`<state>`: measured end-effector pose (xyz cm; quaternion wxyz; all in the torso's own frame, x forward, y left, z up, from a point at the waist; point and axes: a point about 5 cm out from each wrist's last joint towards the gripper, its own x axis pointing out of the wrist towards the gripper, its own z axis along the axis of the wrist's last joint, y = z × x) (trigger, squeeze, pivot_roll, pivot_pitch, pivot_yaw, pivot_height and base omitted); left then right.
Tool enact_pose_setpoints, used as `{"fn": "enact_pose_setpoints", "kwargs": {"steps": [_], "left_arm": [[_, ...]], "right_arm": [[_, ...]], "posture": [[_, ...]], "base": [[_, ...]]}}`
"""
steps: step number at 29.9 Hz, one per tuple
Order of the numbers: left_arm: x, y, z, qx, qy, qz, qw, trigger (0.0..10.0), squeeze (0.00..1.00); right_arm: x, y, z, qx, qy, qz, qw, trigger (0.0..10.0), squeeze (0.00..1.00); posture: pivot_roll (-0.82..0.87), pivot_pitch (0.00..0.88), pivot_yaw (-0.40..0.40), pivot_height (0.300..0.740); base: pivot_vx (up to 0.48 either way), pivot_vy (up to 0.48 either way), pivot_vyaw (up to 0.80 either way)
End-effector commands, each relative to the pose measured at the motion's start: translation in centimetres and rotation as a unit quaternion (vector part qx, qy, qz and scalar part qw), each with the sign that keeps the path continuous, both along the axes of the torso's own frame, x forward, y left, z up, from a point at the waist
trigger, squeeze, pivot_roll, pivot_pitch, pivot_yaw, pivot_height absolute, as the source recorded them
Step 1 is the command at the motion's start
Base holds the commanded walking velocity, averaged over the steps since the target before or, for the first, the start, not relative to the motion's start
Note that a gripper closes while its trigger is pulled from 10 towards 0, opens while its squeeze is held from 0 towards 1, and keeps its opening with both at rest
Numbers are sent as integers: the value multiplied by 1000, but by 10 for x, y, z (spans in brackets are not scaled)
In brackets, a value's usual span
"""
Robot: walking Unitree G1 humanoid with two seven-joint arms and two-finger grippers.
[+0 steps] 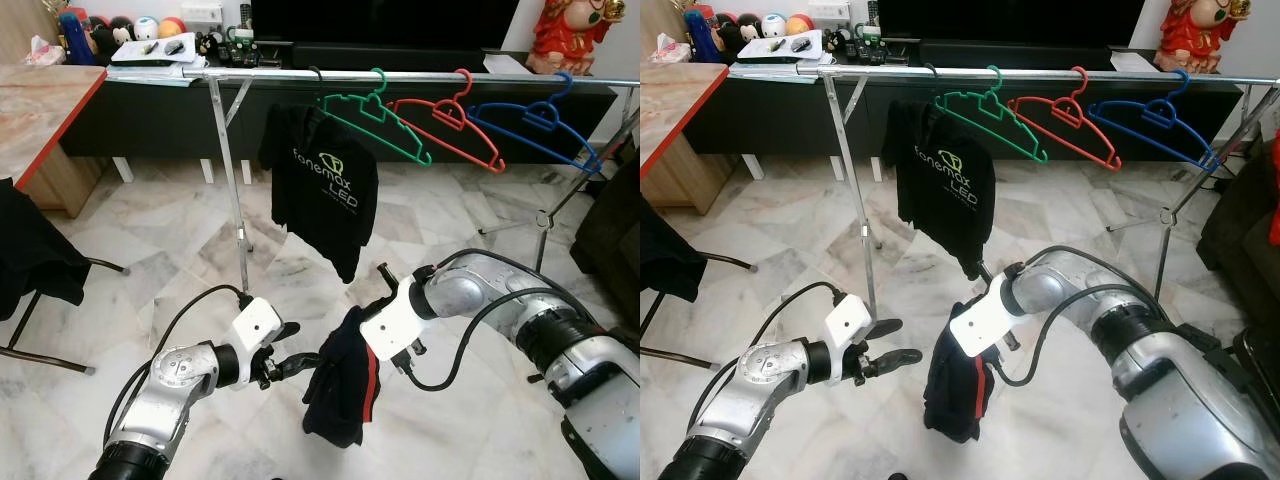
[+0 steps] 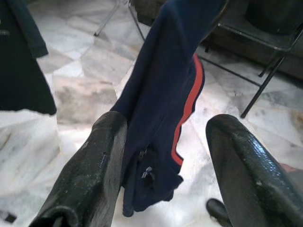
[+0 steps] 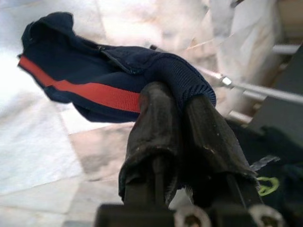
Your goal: Hang hanger
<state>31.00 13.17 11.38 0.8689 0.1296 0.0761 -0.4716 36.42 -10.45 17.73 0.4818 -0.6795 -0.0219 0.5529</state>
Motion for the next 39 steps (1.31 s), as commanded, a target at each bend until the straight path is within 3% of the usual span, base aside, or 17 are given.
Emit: {"fn": "enact_pose_setpoints", "kwargs": {"steps": [1,7,19,27,36,37,39], "left_arm": [[2,-7,4,-5,-10,-8,1000,10000,0],[4,-15,8,-18,-16,-12,1000,10000,0],[5,-22,12,-22,-25,-28,999,10000,0],[-2,-27,4,21,-2,-77,997,10000,0],[0,-28,1,34,-6,-71,997,10000,0],[0,-27,1,35,-6,-69,997,9569,0],[2,-26,1,37,-8,-60,998,1765,0]], "right_arm": [[2,5,9,3,-20,20,1000,10000,0],[-6,20,12,45,2,57,997,10000,0],[-10,22,11,38,18,81,996,10000,0],[-11,29,21,48,12,101,994,10000,0],[-11,32,28,56,6,107,993,10000,0],[-10,33,29,58,5,106,993,10000,0],[-10,34,31,61,5,105,993,10000,0]], "posture": [[16,130,-52,740],[17,126,-52,740],[14,131,-50,740],[13,142,-49,740],[13,155,-53,740],[13,155,-53,740],[15,156,-52,740]], "base": [[0,0,0],[0,0,0],[0,0,0],[0,0,0],[0,0,0],[0,0,0],[0,0,0]]}}
